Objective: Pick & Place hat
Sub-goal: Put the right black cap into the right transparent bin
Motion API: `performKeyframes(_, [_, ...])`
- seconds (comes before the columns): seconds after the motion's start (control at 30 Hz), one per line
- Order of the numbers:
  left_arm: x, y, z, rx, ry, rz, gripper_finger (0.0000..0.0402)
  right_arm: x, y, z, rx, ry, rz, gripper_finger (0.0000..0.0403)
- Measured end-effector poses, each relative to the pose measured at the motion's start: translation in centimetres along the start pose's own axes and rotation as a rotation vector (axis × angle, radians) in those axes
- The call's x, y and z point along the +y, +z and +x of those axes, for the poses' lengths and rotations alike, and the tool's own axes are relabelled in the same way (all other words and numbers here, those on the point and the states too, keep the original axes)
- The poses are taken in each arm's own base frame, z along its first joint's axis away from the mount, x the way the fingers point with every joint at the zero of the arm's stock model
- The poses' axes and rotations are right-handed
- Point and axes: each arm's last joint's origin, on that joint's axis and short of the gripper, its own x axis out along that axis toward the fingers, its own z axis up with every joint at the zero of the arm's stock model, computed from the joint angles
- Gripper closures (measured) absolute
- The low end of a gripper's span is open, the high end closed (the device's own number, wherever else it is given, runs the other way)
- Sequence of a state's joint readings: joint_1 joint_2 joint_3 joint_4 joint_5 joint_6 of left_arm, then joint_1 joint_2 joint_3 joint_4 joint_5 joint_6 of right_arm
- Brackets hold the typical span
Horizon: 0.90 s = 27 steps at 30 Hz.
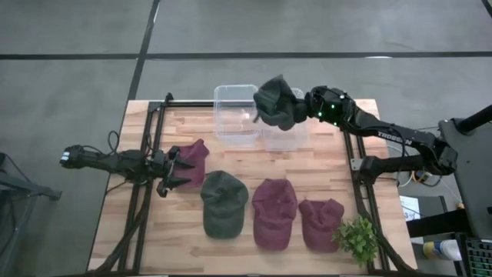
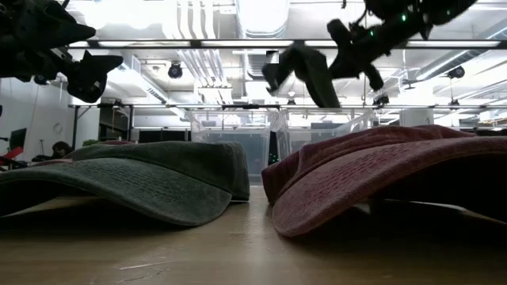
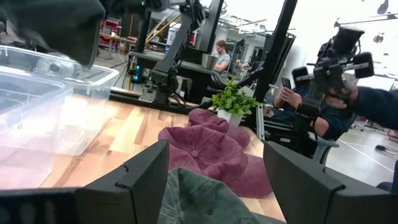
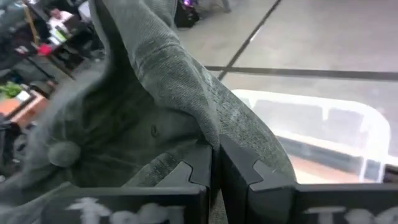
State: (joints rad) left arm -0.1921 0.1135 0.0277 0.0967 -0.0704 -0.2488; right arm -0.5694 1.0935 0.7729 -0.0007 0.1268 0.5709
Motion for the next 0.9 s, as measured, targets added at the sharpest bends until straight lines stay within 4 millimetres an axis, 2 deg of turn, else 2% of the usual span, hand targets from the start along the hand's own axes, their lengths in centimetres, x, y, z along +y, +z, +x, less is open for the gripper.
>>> performKeyframes(0.13, [0.0, 0.0, 0.0, 0.0, 0.0, -0.022, 0.0147, -0.8, -0.9, 0.3, -0.03, 0.012, 0.005, 0.039])
performKeyframes(0.27, [0.0, 0.0, 0.0, 0.0, 0.001, -0.023, 0.0147, -1.9, -2.1, 1.0, 0.017, -0.033, 0.002, 0.039])
performKeyframes(0.67, [0.0, 0.0, 0.0, 0.0, 0.002, -0.025, 0.0147, -2.4, -2.2, 1.5, 0.017, -0.074, -0.001, 0.0389])
performKeyframes(0.9, [0.0, 0.0, 0.0, 0.0, 0.001, -0.025, 0.0147, -2.5, -2.2, 1.5, 0.023, -0.073, 0.002, 0.0346])
